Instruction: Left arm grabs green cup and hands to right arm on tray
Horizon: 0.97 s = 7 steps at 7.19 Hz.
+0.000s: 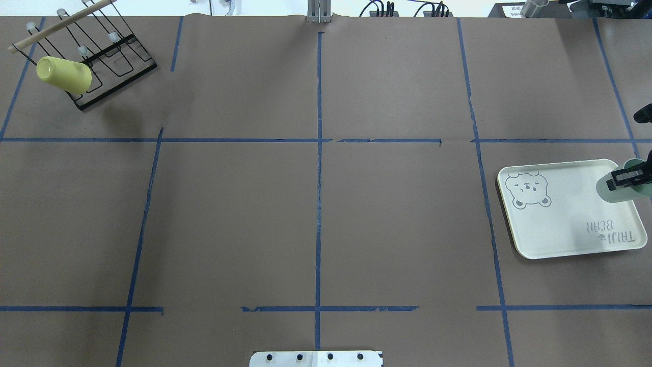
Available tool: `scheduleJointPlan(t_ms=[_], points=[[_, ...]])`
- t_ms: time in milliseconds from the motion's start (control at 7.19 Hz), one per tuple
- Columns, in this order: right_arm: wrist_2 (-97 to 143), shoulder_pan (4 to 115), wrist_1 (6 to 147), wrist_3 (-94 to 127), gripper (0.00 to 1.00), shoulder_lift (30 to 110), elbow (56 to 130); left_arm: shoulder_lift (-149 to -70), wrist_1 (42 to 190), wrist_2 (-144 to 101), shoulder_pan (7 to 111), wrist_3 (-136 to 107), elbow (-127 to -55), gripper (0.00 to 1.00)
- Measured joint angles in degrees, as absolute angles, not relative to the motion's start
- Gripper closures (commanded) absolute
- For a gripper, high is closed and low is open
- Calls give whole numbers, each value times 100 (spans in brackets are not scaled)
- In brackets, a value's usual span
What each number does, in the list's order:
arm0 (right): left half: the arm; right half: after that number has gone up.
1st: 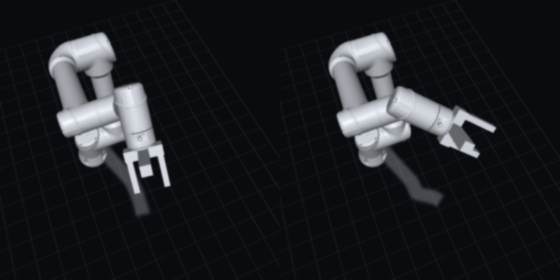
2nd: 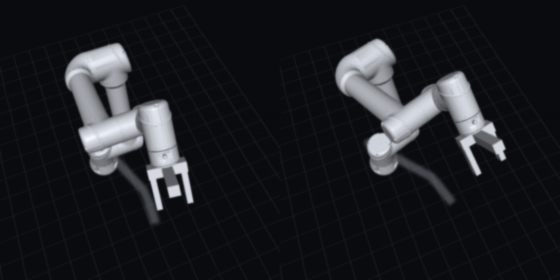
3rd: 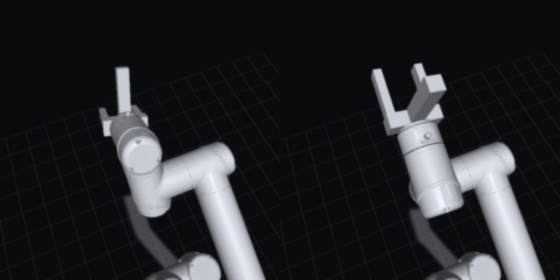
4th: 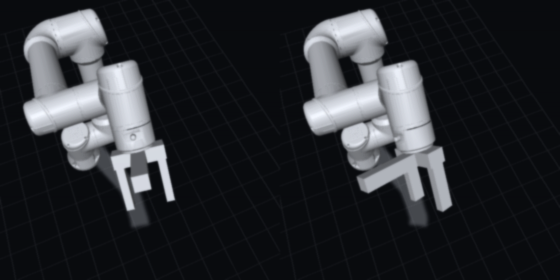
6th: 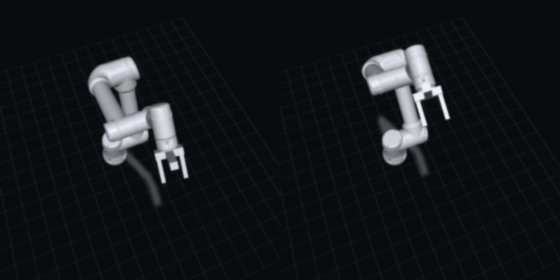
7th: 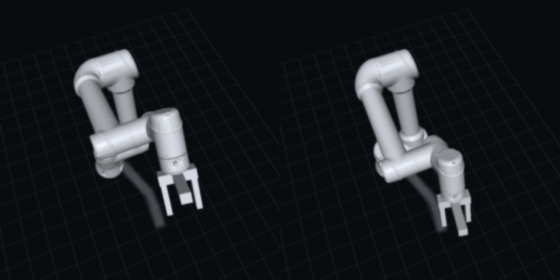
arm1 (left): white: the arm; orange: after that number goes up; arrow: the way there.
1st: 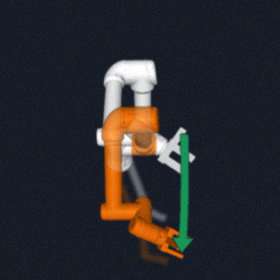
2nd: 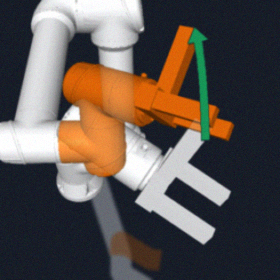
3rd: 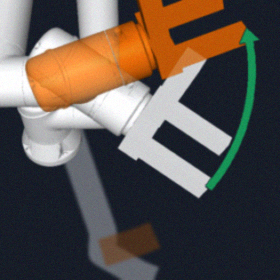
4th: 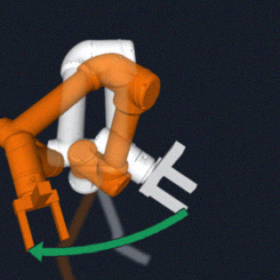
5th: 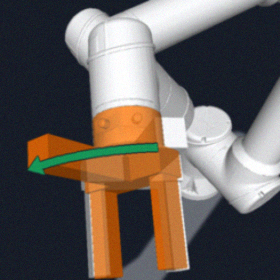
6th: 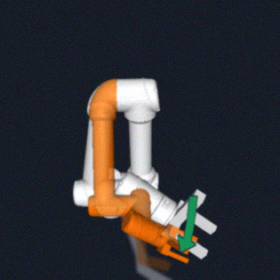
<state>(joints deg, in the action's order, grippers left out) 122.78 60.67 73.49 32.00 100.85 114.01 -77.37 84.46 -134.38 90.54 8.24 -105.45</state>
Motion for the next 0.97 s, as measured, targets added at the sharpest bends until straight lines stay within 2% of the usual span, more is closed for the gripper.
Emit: scheduleJointPlan(t_ms=[834,974], points=[[11790,5363,7308,4171,97,9790,11025,-7713,8455,-13462,9074,792,-10636,0],[11705,5265,7307,4253,73,9792,11020,-7715,8455,-13469,9071,791,-10637,0]])
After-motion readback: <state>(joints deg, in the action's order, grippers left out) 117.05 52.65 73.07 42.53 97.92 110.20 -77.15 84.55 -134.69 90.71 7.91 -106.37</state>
